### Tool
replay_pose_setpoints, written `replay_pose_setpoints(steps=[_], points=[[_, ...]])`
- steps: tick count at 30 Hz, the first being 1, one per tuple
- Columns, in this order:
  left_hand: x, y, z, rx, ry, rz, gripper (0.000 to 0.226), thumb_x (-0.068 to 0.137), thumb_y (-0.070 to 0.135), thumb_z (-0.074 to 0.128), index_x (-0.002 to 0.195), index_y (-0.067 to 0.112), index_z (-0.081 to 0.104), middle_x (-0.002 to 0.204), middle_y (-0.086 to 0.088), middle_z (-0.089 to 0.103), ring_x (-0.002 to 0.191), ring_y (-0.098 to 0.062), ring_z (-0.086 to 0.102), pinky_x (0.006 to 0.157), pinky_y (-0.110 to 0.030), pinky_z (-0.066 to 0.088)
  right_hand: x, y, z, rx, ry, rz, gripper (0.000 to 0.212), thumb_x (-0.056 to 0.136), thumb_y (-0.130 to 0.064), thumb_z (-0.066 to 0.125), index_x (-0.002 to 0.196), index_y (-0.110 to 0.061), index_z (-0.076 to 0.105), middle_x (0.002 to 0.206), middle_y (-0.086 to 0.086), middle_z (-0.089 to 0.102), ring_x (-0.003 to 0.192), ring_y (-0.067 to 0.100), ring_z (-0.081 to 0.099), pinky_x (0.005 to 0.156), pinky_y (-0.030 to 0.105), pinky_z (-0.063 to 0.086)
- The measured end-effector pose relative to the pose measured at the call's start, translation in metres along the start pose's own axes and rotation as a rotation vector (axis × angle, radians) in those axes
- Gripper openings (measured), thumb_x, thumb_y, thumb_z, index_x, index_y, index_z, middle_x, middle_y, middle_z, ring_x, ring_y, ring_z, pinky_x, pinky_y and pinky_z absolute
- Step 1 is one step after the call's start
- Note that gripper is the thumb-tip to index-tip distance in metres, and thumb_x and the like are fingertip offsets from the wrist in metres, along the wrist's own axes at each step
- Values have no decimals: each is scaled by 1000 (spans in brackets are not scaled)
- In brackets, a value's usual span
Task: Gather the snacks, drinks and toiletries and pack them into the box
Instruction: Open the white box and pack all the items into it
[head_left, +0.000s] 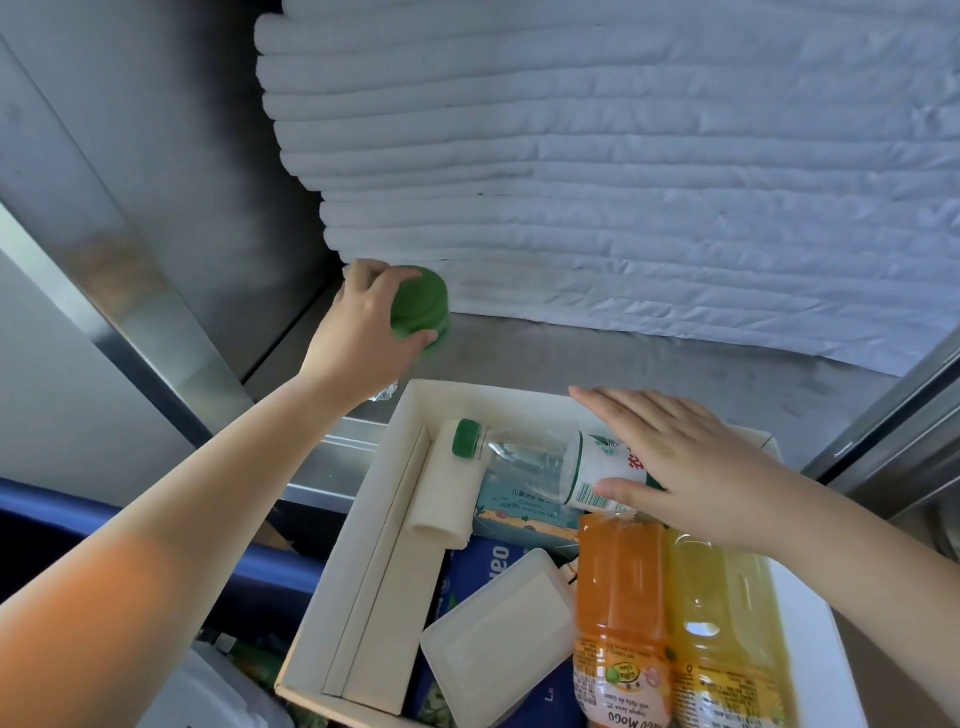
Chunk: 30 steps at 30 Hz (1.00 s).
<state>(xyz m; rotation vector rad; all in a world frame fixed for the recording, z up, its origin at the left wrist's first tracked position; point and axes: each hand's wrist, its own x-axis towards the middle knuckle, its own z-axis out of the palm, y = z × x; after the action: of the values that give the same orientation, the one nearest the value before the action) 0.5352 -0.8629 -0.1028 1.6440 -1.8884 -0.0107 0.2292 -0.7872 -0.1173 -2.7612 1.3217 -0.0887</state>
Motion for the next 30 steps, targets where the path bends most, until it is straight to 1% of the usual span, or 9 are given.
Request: replay_pose_setpoints(steps=[5, 8, 11, 15, 19, 22, 26, 28, 30], points=[[-5, 32, -15, 24, -2, 121, 54, 77, 29, 74, 126, 20, 52, 125, -2, 41, 113, -25, 45, 82, -30, 41, 0, 1, 0, 2, -10, 2, 74, 83, -69, 18, 136, -47, -29, 148, -27, -6, 132, -5, -8, 99, 10, -10], [-11, 53, -28, 4, 9, 178, 52, 78, 33, 72, 125, 22, 53, 123, 0, 42, 108, -21, 47, 79, -27, 38, -1, 1, 0, -3, -7, -3, 75, 85, -68, 21, 135, -47, -30, 148, -27, -3, 132, -4, -4, 94, 5, -14], [-25, 71, -41, -3, -20, 267, 53, 78, 40, 69, 125, 23, 54, 122, 2, 43, 100, -17, 50, 74, -27, 42, -1, 1, -1, -1, -13, 0, 75, 85, -67, 23, 138, -46, -27, 150, -24, 0, 132, -3, -2, 96, 6, -11], [-53, 85, -49, -22, -97, 317, 59, 77, 52, 59, 128, 23, 51, 120, 8, 42, 94, -5, 45, 68, -16, 38, 0, 1, -1, 14, 1, 4, 75, 86, -65, 28, 142, -44, -17, 150, -21, 7, 133, -1, 6, 103, 16, 3], [-79, 89, -51, -28, -180, 323, 62, 78, 60, 55, 130, 26, 49, 120, 11, 42, 93, 2, 42, 64, -1, 34, -1, 1, 0, 20, 11, 7, 74, 86, -64, 32, 145, -43, -6, 152, -16, 16, 134, 2, 14, 104, 19, 9], [-94, 90, -49, -25, -233, 342, 62, 78, 59, 52, 129, 24, 50, 118, 10, 44, 92, -2, 46, 67, 1, 32, 0, -1, -2, 22, 20, 1, 78, 82, -69, 27, 148, -36, 0, 151, -13, 21, 135, 3, 15, 104, 16, 6], [-107, 91, -46, -39, -264, 332, 60, 79, 59, 51, 127, 23, 53, 119, 8, 45, 92, -11, 53, 70, -5, 33, -1, -11, -10, 57, 57, -76, 74, 86, -64, 36, 147, -26, 20, 147, -8, 28, 135, 3, 12, 101, 3, -12], [-112, 92, -47, -29, -267, 341, 59, 79, 60, 51, 126, 24, 53, 119, 9, 44, 92, -6, 50, 67, -1, 31, -1, -18, -15, 81, 80, -116, 74, 86, -60, 44, 147, -24, 22, 144, -7, 31, 134, 4, 14, 104, 4, -9], [-117, 95, -49, -19, -290, 347, 59, 79, 63, 50, 124, 25, 54, 118, 12, 43, 90, 2, 43, 63, 2, 31, -1, -26, -19, 169, 85, -136, 77, 82, -63, 49, 145, -25, 26, 139, -11, 34, 129, 2, 21, 107, 7, 4]])
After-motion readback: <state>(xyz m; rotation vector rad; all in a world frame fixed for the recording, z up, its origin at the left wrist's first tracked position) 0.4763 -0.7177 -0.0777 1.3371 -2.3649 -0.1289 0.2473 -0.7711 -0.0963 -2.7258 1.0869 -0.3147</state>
